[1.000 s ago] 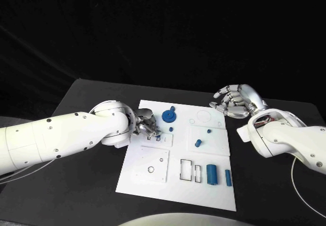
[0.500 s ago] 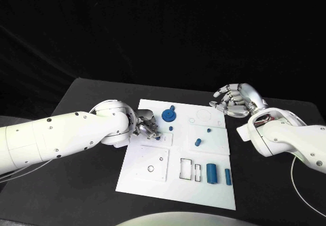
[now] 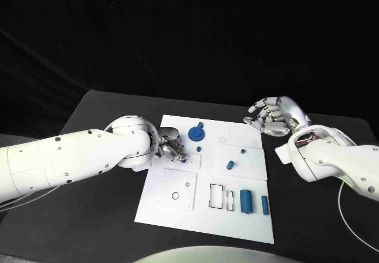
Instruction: Assemble the parts on the task board
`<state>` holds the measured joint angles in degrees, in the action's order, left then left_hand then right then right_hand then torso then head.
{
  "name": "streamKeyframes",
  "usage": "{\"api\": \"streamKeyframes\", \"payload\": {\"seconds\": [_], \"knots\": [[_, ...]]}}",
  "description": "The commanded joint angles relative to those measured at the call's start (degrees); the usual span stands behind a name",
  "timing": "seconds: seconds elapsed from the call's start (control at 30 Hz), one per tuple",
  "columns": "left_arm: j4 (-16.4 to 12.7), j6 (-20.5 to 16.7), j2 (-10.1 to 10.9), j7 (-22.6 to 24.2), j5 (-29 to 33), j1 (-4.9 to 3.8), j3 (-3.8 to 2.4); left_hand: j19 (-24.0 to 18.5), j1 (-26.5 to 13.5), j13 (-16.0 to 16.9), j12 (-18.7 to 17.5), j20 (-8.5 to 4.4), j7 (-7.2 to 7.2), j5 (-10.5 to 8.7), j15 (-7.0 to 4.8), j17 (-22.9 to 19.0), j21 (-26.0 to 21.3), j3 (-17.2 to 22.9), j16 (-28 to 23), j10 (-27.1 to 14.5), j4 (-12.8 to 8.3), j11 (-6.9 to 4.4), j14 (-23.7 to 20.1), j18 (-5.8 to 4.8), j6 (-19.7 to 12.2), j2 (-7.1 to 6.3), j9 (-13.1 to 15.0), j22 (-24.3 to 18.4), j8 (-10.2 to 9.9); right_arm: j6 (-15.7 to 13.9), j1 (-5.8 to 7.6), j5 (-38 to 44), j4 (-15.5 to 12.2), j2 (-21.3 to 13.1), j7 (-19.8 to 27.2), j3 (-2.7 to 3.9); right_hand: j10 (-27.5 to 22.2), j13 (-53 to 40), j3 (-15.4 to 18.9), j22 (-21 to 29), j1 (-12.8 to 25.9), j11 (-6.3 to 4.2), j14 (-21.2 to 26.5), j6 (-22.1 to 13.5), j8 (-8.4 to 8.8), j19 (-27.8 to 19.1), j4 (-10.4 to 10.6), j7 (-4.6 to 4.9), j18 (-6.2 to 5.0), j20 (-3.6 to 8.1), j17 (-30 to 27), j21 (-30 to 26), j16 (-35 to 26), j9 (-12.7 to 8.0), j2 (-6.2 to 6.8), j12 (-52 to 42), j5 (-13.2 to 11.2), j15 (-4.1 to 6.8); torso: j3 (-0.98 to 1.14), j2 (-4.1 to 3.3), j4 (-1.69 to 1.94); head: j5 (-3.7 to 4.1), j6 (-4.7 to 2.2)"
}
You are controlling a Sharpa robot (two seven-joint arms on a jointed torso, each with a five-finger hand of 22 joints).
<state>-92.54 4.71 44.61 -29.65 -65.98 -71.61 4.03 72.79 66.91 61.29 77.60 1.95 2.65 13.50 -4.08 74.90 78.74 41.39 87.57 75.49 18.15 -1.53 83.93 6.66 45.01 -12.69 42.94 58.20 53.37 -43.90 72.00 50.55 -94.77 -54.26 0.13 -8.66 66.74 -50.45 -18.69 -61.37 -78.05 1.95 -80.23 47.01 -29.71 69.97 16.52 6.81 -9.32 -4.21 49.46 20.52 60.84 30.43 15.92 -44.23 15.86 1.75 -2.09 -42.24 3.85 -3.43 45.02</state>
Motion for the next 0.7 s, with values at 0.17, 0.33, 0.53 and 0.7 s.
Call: {"api": "streamKeyframes", "payload": {"seconds": [0.17,0.33,0.53,0.7], "knots": [[-0.1,1.18,-0.27,0.11,0.06,0.04,0.02,0.46,-1.13,0.23,0.32,-0.06,-0.15,0.05,-0.56,7.9,0.3,12.31,-0.04,0.4,-11.97,-0.02,4.29,-0.68,0.61,-0.1,0.02,0.12,0.41,0.54,0.0,0.11,-0.1,-0.03,0.62,0.0,-0.35,0.05,-0.24,0.05,0.21,0.08,0.4,-0.42,-0.26,-0.25,-0.01,-0.02,-1.09,-0.18,0.0,-0.13,-0.18,-0.1,0.23,0.32,0.05,0.14,0.01,-0.02,0.0,0.07,0.14],[0.05,1.17,-0.43,0.13,0.29,0.04,0.02,0.44,-2.34,0.29,0.34,-0.13,-0.35,-0.14,-0.64,7.89,0.27,12.03,-0.05,0.56,-11.69,-0.14,4.29,-0.69,0.82,-0.6,0.17,0.12,0.41,0.58,0.0,0.1,-0.11,-0.04,0.63,0.0,-0.39,0.19,-0.27,0.14,0.31,0.1,0.41,-0.43,-0.29,-0.23,0.01,-0.01,-1.1,-0.19,-0.07,-0.23,-0.33,-0.1,0.23,0.38,0.04,0.13,0.01,-0.01,0.0,0.09,0.22],[0.29,1.15,-0.69,0.13,0.56,0.04,0.02,0.48,-4.87,0.22,0.29,-0.33,-0.76,-0.33,-0.9,7.89,0.19,10.82,-0.06,0.65,-10.39,-0.44,4.3,-0.69,1.3,-0.85,0.33,0.15,0.22,0.64,0.0,0.07,-0.11,-0.05,0.62,0.0,-0.39,0.19,-0.27,0.14,0.31,0.1,0.41,-0.43,-0.29,-0.23,0.01,-0.01,-1.1,-0.19,-0.07,-0.23,-0.33,-0.1,0.23,0.38,0.04,0.13,0.01,-0.03,0.0,0.15,0.23],[0.52,1.2,-0.84,0.1,0.67,0.04,0.02,0.52,-5.81,0.03,0.16,-0.42,-0.85,-0.31,-0.97,7.87,0.18,10.43,-0.08,0.51,-9.88,-0.52,4.29,-0.71,1.41,-0.84,0.36,0.21,0.07,0.77,0.0,0.06,-0.12,-0.1,0.55,0.0,-0.39,0.19,-0.27,0.14,0.31,0.1,0.41,-0.43,-0.29,-0.23,0.01,-0.01,-1.1,-0.19,-0.07,-0.23,-0.33,-0.1,0.23,0.38,0.04,0.13,0.02,0.0,-0.01,0.19,0.34]]}}
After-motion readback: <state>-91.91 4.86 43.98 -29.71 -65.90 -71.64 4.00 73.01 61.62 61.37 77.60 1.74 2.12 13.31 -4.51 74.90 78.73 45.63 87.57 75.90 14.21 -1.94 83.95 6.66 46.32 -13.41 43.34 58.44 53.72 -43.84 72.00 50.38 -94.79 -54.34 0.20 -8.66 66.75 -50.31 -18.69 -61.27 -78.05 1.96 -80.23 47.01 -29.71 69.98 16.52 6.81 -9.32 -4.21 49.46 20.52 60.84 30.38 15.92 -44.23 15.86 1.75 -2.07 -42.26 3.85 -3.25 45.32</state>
